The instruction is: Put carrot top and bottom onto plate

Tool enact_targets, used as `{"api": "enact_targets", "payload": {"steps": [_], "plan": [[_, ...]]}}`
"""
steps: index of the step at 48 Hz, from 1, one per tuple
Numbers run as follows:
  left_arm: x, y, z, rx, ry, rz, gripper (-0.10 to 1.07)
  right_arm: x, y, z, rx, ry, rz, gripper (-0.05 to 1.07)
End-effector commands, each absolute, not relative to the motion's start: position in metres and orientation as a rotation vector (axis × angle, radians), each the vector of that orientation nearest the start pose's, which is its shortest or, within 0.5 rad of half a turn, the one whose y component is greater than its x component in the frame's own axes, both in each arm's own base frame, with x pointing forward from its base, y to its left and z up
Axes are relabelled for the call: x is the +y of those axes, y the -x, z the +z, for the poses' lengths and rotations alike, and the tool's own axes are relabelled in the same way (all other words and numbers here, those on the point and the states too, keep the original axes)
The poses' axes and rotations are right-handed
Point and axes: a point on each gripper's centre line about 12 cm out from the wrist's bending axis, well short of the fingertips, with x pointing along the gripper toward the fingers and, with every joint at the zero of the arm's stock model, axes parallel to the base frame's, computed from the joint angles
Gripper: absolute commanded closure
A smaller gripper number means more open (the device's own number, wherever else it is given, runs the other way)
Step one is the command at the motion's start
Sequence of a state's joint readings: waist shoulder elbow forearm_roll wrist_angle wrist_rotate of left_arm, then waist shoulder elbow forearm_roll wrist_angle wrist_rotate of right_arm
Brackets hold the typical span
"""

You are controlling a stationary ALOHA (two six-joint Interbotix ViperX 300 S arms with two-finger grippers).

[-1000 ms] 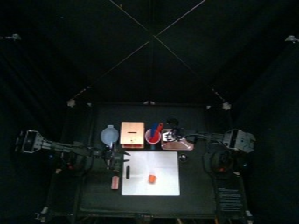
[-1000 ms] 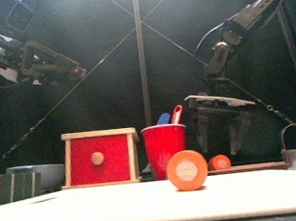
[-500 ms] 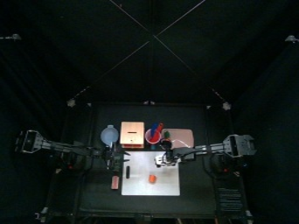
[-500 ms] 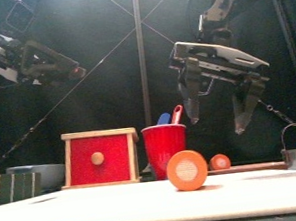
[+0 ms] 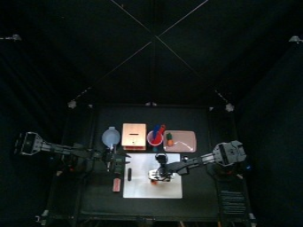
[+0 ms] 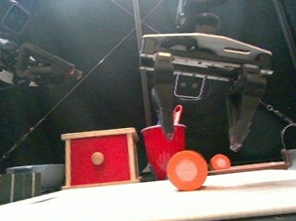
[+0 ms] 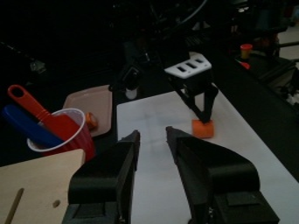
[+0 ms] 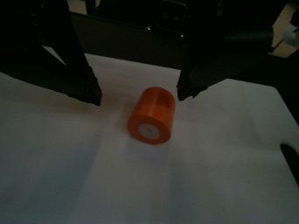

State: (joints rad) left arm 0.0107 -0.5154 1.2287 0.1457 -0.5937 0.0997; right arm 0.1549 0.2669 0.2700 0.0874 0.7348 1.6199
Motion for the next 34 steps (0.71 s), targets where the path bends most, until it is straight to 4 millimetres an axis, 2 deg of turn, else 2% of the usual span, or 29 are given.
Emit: {"api": "enact_targets", "payload": {"steps": [1, 17, 34], "plan": [[-0.007, -0.248, 0.213, 0.089, -0.215, -0.081, 0.25, 0.074, -0.431, 0.147, 1.065, -1.375, -0.888, 0.04], [-0.008, -0.244, 0.216, 0.073, -0.216, -0.084, 0.25, 0.074, -0.432, 0.132, 1.092, -1.350, -0.920, 0.06], [-0.009, -0.244, 0.217, 0.071, -0.218, -0.087, 0.25, 0.071, -0.434, 0.134, 1.075, -1.317, -0.907, 0.32]]}}
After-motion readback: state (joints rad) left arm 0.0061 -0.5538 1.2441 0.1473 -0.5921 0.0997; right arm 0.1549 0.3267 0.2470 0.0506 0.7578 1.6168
